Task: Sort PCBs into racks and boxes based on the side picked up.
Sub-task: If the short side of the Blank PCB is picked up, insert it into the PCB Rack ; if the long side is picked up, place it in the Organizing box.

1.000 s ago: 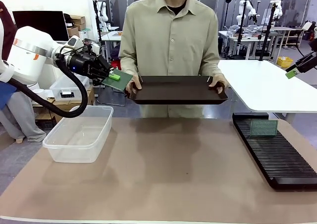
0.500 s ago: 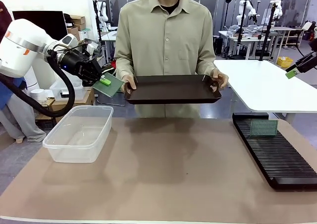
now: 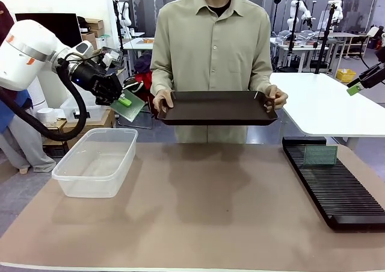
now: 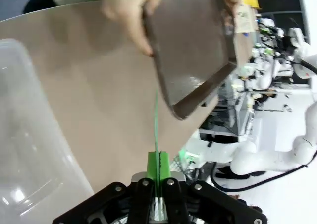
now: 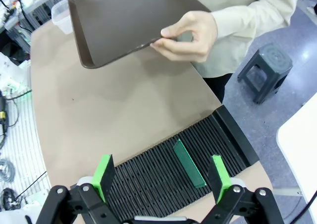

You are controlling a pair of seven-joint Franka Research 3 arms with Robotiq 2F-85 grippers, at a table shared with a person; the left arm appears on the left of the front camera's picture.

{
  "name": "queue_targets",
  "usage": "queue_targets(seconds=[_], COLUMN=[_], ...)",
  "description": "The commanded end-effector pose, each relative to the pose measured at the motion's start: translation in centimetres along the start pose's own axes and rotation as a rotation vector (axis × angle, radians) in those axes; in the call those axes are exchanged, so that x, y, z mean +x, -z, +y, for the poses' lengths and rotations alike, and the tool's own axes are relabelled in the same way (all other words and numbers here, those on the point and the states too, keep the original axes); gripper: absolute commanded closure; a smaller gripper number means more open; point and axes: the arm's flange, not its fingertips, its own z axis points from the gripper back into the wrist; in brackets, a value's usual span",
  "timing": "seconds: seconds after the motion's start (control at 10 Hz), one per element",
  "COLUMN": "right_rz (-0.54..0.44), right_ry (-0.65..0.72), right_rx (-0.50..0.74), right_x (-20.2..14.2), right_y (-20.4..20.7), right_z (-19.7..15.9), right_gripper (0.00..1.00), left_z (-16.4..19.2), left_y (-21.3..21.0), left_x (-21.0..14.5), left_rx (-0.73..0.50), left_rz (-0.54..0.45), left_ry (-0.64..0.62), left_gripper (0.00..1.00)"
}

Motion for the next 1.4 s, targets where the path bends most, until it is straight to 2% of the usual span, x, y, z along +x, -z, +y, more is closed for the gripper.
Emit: queue_targets(seconds=[0.0, 0.3, 0.6, 1.3], right_rz=[0.008, 0.008, 0.008, 0.008], right_ry=[0.007, 0.007, 0.007, 0.007], right_rx=[0.000, 0.000, 0.000, 0.000], right_x=[0.1, 0.1, 0.1, 0.1], right_y=[0.0, 0.0, 0.0, 0.0], right_z=[0.1, 0.1, 0.1, 0.1], right_gripper=[0.00, 0.00, 0.00, 0.00], left_z=[0.1, 3.7, 7.0, 13.1], left_y=[0.4, 0.9, 1.6, 5.8], left_x=[-1.5, -3.1, -4.1, -3.4], left_rx=[0.162, 0.342, 0.409, 0.410], left_rz=[0.052, 0.100, 0.039, -0.046], left_ry=[-0.029, -0.096, -0.138, -0.164], left_gripper=[0.97, 0.97, 0.97, 0.97])
